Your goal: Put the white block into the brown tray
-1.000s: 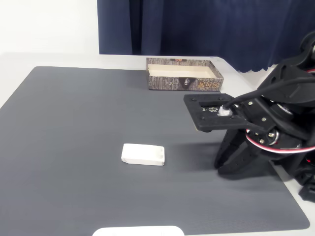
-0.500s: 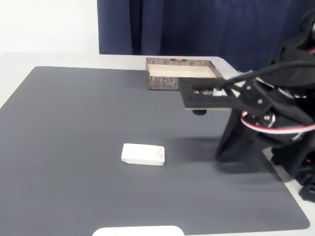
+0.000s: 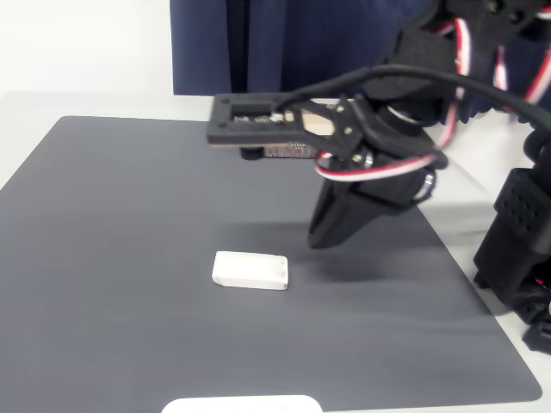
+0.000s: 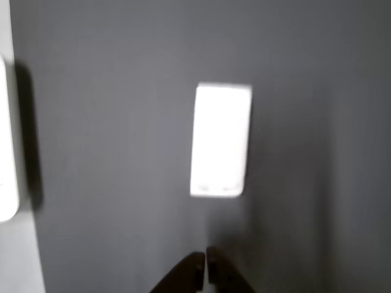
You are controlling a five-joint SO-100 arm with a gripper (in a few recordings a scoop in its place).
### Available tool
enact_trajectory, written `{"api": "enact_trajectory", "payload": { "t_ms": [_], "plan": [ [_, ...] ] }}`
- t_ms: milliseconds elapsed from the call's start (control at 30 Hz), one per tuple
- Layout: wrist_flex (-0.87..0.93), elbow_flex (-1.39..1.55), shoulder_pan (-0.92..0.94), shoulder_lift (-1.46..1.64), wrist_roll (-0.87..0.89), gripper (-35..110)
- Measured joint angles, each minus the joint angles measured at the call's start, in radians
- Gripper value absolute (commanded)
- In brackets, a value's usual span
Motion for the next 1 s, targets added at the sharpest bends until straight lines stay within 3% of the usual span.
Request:
{"api": "enact_trajectory", "payload": {
  "t_ms": [367,833,1000],
  "plan": [
    [0.0,-0.195,0.038,-0.325,-0.051,0],
    [-0.009,-0.36,0.066,-0.474,-0.06,0],
    [-0.008,-0.365,0.074,-0.483,-0.06,10]
  ]
}}
